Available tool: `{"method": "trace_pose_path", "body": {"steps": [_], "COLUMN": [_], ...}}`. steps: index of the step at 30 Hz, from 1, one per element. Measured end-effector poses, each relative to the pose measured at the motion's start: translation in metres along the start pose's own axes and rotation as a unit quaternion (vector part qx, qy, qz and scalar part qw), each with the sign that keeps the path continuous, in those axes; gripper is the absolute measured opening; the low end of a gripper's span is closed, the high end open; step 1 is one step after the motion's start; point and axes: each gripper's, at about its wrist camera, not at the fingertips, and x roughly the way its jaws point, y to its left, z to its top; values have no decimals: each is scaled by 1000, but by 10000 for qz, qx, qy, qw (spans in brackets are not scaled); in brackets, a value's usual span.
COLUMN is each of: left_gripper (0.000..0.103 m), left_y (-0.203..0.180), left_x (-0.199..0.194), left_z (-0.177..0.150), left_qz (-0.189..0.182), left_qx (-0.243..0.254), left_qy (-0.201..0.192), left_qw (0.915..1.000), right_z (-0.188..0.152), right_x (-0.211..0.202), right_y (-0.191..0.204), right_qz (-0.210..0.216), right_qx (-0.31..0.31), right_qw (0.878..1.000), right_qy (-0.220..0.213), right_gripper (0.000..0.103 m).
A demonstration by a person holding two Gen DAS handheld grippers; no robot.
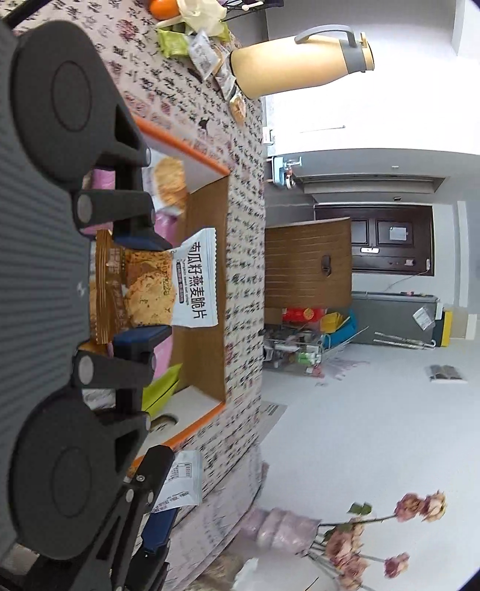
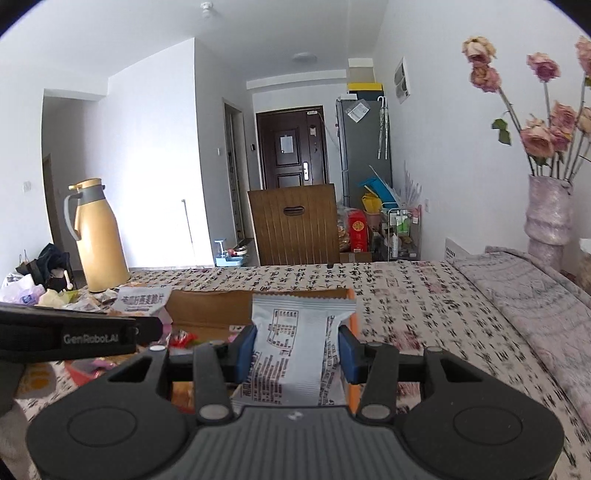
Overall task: Organize snacks
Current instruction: 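Carry both packets over the box, lower them in and open both grippers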
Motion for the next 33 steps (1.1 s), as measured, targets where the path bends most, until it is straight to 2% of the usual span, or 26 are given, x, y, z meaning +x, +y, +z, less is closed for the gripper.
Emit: {"method": "trace_pose_path", "body": {"steps": [8,15,17,19,20,21,23,24,25,28,33], "left_gripper": [41,44,49,71,77,85,95,103,103,103,103], "left_y": [19,28,32,36,37,38,39,39,39,39,38], "left_x": [26,37,37,35,32,30,26,24,22,19,10], "left_z": [-1,-9,-10,-10,-9,-9,-9,-8,-8,-6,-2], "left_qz": [252,112,112,144,196,230,241,256,282,229,261], "left_qx": [25,-5,-75,-152,-175,-191,-220,-226,-233,-265,-306], "left_qy": [-273,-279,-280,-292,-347,-398,-483,-528,-579,-606,-623], "left_qw": [9993,9995,9995,9994,9991,9988,9983,9980,9977,9975,9972], "right_z": [5,-9,-11,-11,-12,-10,-10,-9,-9,-9,-6], "right_x": [46,63,64,64,63,63,60,59,58,55,52], "right_y": [12,12,11,10,9,8,7,5,5,5,7], "right_qz": [-182,-156,-114,-105,-89,-80,-90,-88,-79,-68,-125], "right_qx": [-15,-32,-9,27,49,68,100,111,120,141,125], "right_qw": [9998,9995,9995,9994,9994,9994,9996,9996,9997,9998,9997], "right_qy": [89,261,310,323,331,322,266,239,208,153,137], "right_gripper": [45,46,46,47,49,55,69,81,89,103,103]}}
